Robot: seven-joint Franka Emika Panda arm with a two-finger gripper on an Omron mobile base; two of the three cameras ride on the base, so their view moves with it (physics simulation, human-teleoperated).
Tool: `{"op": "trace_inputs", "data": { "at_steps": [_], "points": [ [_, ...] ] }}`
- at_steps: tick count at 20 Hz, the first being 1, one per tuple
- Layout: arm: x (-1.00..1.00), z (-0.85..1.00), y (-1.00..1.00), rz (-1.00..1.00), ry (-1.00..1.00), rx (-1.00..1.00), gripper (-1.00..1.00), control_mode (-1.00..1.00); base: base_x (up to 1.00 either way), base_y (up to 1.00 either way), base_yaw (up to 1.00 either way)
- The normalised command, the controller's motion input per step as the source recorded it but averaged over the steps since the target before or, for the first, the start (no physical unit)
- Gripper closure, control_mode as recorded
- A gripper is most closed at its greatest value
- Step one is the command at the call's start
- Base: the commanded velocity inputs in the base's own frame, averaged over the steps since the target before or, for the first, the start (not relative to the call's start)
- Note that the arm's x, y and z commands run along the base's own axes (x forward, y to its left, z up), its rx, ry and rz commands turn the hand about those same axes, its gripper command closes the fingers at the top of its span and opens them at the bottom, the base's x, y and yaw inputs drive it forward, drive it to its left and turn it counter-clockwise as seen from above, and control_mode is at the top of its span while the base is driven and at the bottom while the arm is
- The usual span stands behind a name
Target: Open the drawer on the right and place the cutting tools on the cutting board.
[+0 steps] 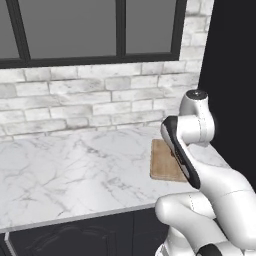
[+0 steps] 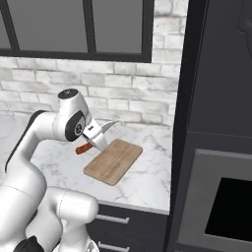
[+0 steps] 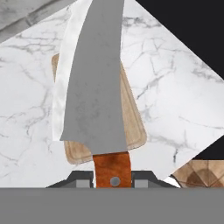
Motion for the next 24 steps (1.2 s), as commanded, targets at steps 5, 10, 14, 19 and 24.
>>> {"op": "trace_inputs", "data": {
  "at_steps": [5,10,14,19,24],
  "points": [
    [0.16,-0.35,0.00,0.00,0.00,0.04,1.00,-1.00,0.00,0.00,0.00],
    [0.26,-0.30,0.00,0.00,0.00,0.00,1.00,-1.00,0.00,0.00,0.00],
    [0.33,-0.28,-0.04,0.00,0.00,0.00,1.00,-1.00,0.00,0.00,0.00],
    [0.25,-0.28,-0.08,0.00,0.00,0.00,1.00,-1.00,0.00,0.00,0.00],
    [0.20,-0.31,-0.16,0.00,0.00,0.00,1.00,-1.00,0.00,0.00,0.00]
  ]
}}
